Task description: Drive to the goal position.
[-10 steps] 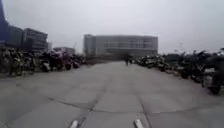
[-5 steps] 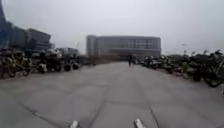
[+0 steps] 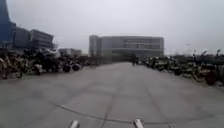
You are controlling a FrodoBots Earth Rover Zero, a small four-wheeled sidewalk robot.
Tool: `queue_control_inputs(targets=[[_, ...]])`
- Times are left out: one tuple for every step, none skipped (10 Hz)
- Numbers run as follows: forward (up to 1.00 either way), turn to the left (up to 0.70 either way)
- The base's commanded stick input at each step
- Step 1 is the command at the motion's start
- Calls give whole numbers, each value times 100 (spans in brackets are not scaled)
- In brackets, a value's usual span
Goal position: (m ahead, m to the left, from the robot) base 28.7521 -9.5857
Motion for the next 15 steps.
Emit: queue_control_inputs(targets=[[100,1],[100,1],[100,1],[100,1],[100,1],[100,1],[100,1],[100,1],[100,1],[100,1],[100,1],[100,1],[100,1],[100,-11],[100,-34]])
